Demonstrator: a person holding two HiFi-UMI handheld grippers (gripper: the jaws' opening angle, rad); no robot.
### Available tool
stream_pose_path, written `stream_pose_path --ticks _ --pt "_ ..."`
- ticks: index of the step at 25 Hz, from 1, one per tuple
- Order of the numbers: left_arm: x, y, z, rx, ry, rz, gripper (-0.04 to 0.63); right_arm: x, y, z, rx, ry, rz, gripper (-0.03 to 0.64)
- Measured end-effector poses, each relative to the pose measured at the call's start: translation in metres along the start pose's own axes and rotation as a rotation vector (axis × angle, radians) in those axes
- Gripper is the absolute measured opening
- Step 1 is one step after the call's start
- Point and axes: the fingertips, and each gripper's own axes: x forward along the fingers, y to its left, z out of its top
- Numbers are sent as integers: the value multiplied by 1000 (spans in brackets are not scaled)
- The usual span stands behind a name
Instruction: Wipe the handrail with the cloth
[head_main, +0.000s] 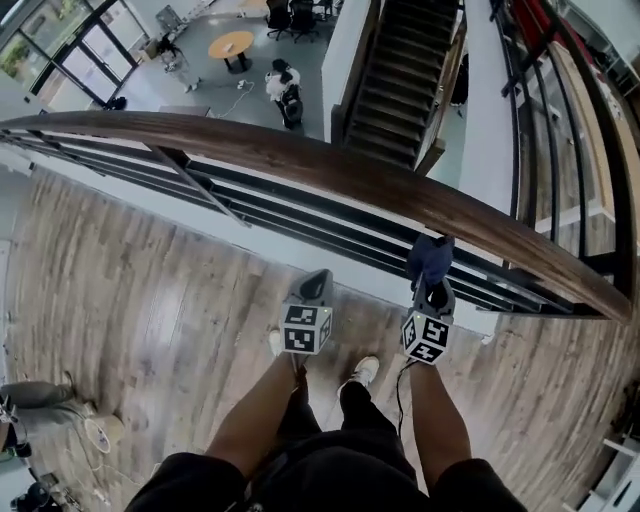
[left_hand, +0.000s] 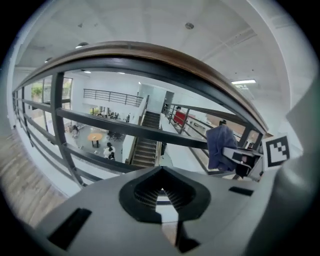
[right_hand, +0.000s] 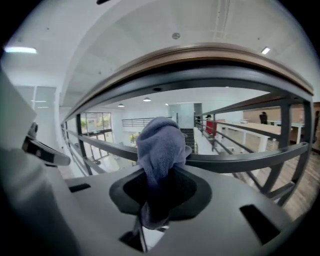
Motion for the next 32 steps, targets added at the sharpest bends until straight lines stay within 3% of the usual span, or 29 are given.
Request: stream_pose_path --ticks 8,12,17,22,28,32 --pt "-60 190 -23 -115 -26 186 3 62 258 -27 -49 68 347 75" --pt "-82 275 -25 -156 -39 258 3 109 356 -34 -28 107 433 75" --pt "-89 374 -33 -157 -44 311 3 180 462 -47 33 146 463 75" --pt "-77 447 -29 -110 -78 329 3 248 530 -59 50 172 420 75" --pt "-54 494 -30 -25 -62 304 3 298 580 -76 -46 206 368 75" --pt "-44 502 -39 -53 -66 274 3 322 600 -90 -34 264 383 75"
